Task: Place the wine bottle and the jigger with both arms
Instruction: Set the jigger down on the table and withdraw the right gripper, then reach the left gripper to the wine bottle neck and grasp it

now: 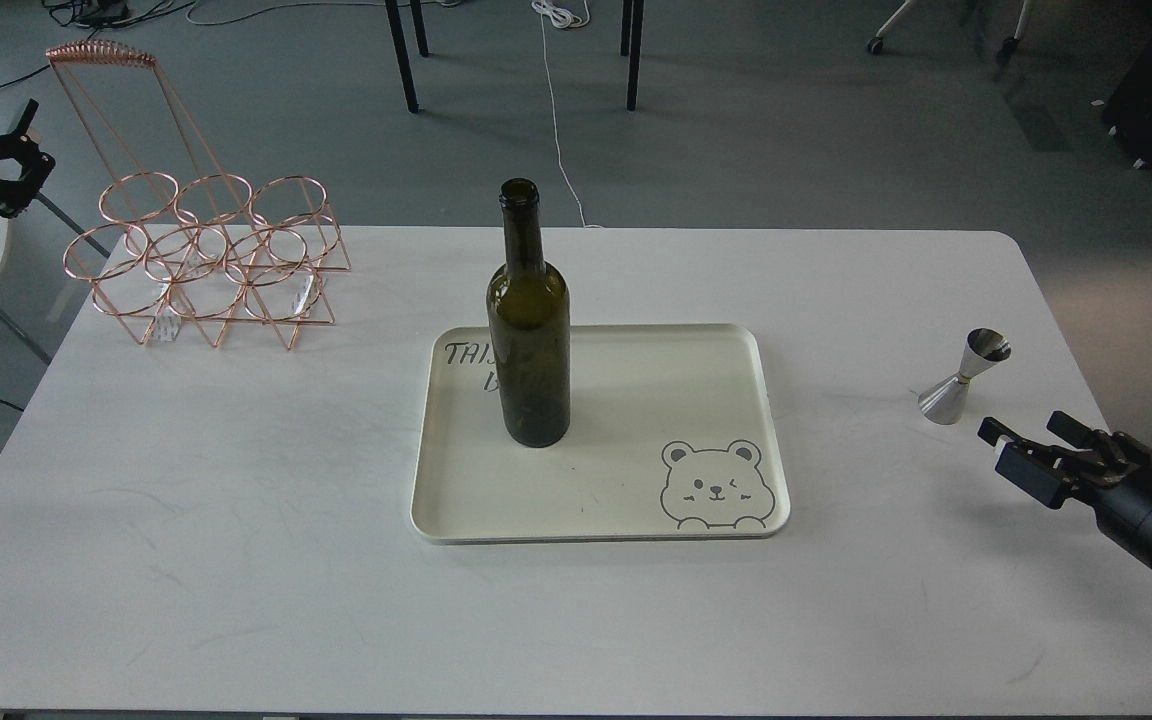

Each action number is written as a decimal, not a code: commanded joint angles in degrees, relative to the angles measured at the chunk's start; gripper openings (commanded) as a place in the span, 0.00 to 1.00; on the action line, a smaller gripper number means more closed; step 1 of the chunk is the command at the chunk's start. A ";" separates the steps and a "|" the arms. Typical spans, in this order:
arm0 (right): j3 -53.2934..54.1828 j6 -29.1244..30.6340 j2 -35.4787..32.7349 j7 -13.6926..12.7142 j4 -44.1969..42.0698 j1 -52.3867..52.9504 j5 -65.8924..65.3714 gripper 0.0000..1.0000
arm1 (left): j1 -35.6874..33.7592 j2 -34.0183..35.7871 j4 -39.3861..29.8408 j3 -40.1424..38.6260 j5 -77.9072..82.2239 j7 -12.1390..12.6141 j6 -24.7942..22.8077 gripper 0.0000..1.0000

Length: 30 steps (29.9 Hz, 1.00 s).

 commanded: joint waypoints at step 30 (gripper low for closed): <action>20.38 51.20 13.40 0.61 -39.08 23.95 62.03 0.97 | 0.03 13.71 -52.49 -4.45 89.07 -0.70 5.85 0.97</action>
